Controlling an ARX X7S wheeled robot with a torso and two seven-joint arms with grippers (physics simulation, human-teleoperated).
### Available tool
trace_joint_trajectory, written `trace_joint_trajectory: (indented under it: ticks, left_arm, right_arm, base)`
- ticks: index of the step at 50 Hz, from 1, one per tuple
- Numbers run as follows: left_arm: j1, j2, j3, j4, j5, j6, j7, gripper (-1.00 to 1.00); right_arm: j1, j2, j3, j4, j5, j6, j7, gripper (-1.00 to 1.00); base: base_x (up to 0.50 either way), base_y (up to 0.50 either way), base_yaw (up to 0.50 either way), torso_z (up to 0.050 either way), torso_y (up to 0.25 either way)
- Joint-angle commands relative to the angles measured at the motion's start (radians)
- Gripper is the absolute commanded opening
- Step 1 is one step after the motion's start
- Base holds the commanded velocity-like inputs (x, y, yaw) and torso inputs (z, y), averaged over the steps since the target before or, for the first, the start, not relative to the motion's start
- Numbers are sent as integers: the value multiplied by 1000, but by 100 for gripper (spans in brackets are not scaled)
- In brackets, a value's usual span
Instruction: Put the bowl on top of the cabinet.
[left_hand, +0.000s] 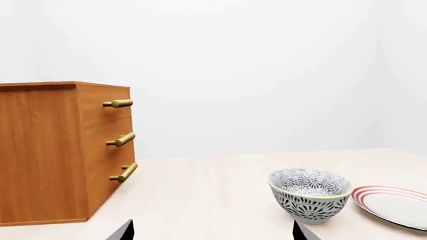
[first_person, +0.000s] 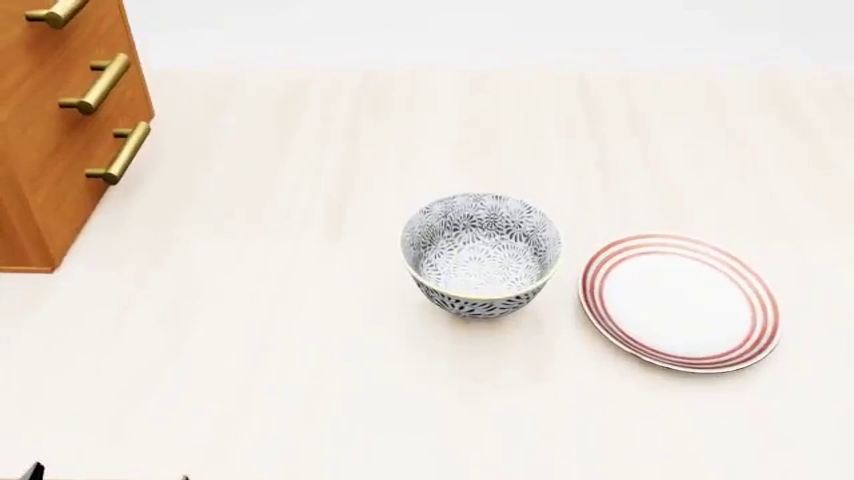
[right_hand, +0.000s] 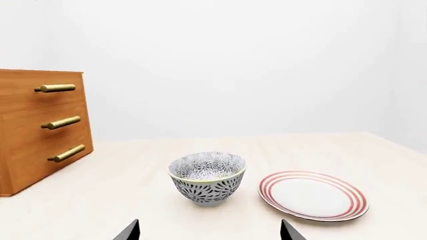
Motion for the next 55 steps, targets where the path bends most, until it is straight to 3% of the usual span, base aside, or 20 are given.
trace_joint_trajectory:
  ticks: [1, 12, 22, 55]
  left_arm:
    - [-2, 4, -10, 3, 5, -11, 9, 100]
    - [-9, 2, 0, 2, 20, -32, -13, 100]
    - [-11, -8, 9, -10, 9, -13, -14, 100]
    - [-22, -28, 27, -15, -9, -17, -41, 100]
  right_arm:
    - [3, -5, 11, 0, -8, 6, -8, 100]
    - [3, 4, 9, -3, 14, 5, -1, 100]
    - [-2, 10, 14, -4, 34, -18, 7, 100]
    - [3, 33, -4, -6, 73, -13, 24, 100]
  base:
    - [0, 0, 0, 50, 0]
    - [0, 0, 0, 50, 0]
    - [0, 52, 0, 0, 0]
    - [0, 346, 0, 0, 0]
